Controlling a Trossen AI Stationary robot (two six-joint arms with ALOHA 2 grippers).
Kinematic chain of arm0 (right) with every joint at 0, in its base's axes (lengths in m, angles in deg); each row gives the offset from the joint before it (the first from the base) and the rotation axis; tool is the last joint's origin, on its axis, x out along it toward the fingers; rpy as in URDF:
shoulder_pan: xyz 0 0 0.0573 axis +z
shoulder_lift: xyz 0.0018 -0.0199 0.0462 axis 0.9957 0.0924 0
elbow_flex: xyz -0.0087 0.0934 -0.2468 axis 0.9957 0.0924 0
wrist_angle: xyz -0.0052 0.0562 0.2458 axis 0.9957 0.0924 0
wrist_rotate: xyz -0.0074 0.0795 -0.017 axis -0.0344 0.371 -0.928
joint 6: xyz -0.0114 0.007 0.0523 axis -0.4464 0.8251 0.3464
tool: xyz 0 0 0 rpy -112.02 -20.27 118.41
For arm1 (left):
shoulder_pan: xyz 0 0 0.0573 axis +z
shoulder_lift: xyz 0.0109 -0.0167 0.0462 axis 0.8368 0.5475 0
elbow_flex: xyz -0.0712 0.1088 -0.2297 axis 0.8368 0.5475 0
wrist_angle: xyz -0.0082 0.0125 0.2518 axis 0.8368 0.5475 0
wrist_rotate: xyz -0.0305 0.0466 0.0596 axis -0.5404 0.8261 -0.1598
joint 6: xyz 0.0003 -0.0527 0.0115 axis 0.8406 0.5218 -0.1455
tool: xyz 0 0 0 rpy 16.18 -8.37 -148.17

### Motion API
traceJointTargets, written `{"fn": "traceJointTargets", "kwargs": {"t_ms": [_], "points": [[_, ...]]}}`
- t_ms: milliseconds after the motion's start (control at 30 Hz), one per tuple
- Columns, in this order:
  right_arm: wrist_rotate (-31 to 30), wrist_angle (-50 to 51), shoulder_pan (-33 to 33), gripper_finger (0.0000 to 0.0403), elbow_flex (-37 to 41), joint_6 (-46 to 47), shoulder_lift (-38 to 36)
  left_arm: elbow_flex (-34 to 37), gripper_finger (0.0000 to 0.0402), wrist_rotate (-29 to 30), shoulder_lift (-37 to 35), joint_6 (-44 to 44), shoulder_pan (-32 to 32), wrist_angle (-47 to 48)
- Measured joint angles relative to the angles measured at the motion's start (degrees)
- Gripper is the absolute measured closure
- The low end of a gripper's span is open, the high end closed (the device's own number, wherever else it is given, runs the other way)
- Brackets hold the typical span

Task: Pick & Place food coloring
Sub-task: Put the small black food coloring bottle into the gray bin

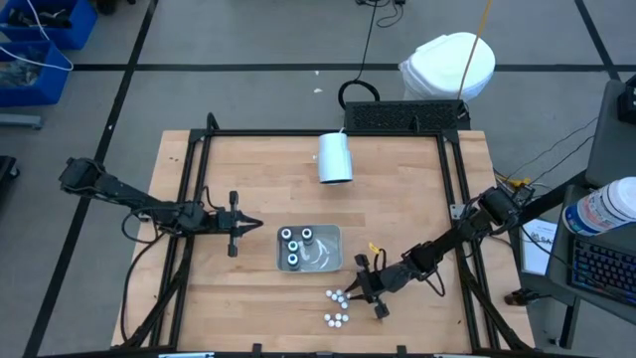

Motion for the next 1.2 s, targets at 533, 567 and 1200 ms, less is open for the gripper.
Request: {"fn": "traceJointTargets", "kwargs": {"t_ms": [533, 567, 1200], "points": [[0.02, 9.27, 0.09, 0.0351, -0.03, -2.01, -5.42, 0.00, 0.0378, 0.00, -0.01, 0.00, -0.02, 0.00], [-0.05, 11.15, 0.09, 0.0351, -0.03, -1.96, -6.93, 0.00, 0.0378, 0.00, 0.00, 0.00, -0.02, 0.00], [-12.02, 20.45, -1.27, 0.0352, -7.84, -12.24, -25.32, 0.00, 0.0378, 0.02, -0.02, 0.00, 0.00, -0.02]]}}
